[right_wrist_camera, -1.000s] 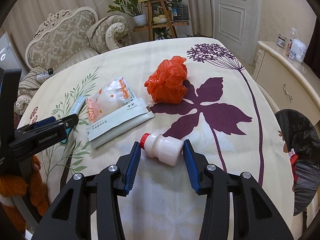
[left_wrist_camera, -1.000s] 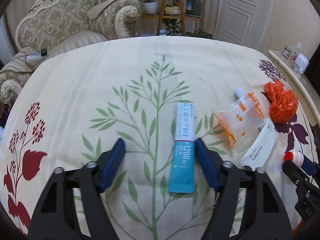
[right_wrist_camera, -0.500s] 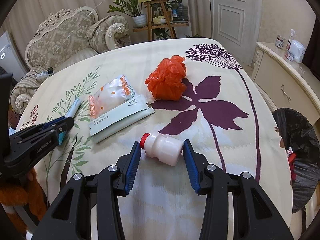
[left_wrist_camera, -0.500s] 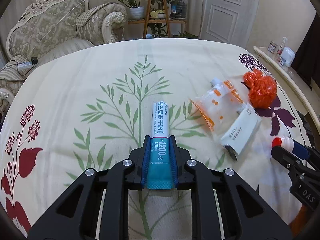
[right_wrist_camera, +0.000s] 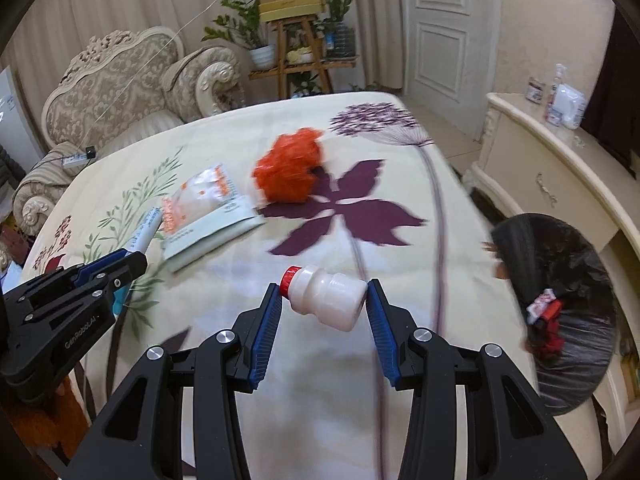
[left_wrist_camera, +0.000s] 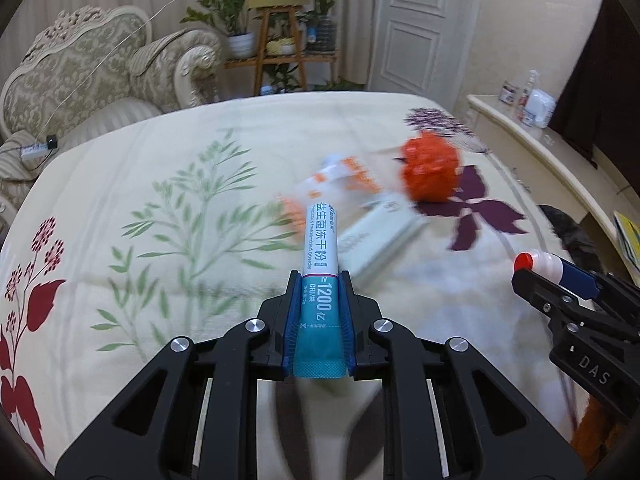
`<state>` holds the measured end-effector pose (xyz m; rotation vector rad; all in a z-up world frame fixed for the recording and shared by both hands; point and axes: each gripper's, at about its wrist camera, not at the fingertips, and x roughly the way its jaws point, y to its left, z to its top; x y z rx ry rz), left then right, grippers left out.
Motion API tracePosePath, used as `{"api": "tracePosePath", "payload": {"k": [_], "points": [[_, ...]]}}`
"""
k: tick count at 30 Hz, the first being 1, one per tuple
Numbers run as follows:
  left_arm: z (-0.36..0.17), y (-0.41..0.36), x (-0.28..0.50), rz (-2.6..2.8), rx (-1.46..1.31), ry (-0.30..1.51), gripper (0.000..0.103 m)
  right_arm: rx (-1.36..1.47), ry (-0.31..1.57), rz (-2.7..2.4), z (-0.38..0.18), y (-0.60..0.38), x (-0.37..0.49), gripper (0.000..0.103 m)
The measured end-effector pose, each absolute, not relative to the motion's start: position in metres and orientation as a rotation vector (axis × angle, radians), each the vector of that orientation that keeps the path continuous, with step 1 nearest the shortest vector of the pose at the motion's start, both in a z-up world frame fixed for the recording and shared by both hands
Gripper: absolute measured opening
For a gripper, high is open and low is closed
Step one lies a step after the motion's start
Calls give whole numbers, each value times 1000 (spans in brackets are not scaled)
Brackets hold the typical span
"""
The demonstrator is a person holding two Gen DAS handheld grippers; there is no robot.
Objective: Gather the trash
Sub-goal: 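Carry both over the bin, open right tool while left tool releases the tube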
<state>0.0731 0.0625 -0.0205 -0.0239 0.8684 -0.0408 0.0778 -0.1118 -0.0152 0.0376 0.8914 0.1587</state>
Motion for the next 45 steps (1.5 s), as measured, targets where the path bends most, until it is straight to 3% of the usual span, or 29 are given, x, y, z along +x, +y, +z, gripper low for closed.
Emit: {"api": "tracePosePath", "payload": {"k": [28,42,45], "points": [[-20,-180,108,-369,147,818,18,166,831,-207,-17,-315,70,44],[-42,-231,124,-395,228,866,20,217,849,-255,-35,-353,80,44],[-46,-234,126,-397,220,882,22,224,852,-261,-38,-357,81,49]]}}
